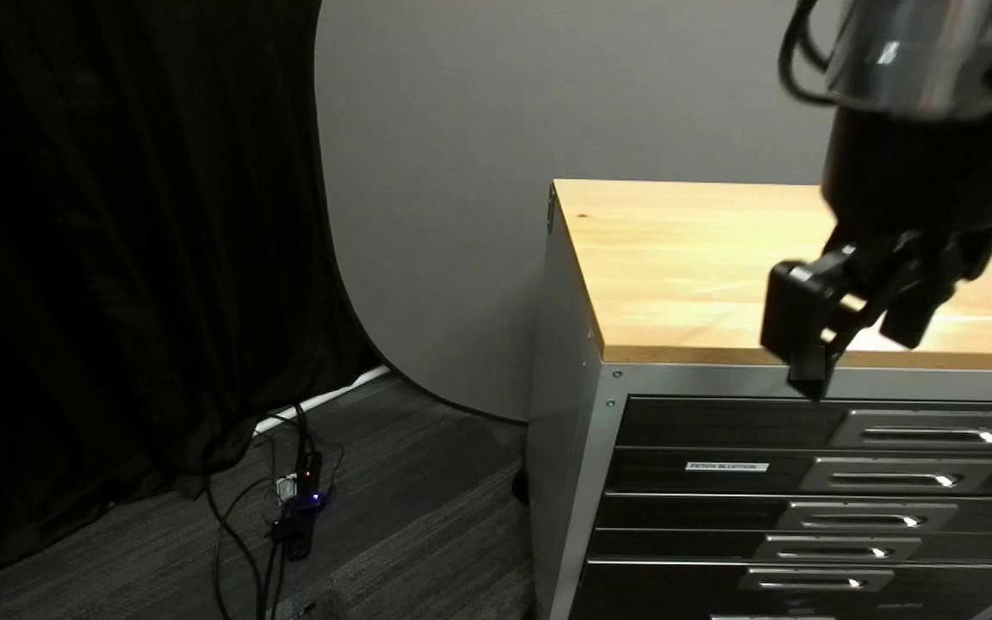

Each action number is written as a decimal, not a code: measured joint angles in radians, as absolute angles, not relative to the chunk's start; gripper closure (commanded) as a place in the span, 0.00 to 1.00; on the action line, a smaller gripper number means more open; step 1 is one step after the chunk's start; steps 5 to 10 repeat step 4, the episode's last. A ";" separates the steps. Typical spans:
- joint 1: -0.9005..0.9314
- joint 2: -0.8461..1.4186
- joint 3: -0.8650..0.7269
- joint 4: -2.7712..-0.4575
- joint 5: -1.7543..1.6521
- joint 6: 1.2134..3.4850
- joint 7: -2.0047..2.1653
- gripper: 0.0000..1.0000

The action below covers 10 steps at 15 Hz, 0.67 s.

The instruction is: Put the screwdriver in the first top drawer then close the drawer

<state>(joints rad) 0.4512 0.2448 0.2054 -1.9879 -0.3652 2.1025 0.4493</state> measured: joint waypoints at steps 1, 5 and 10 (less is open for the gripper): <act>0.446 0.201 0.214 -1.984 -0.329 2.035 0.423 0.00; 0.428 0.102 0.231 -1.974 -0.260 1.914 0.378 0.00; 0.428 0.102 0.231 -1.974 -0.260 1.914 0.378 0.00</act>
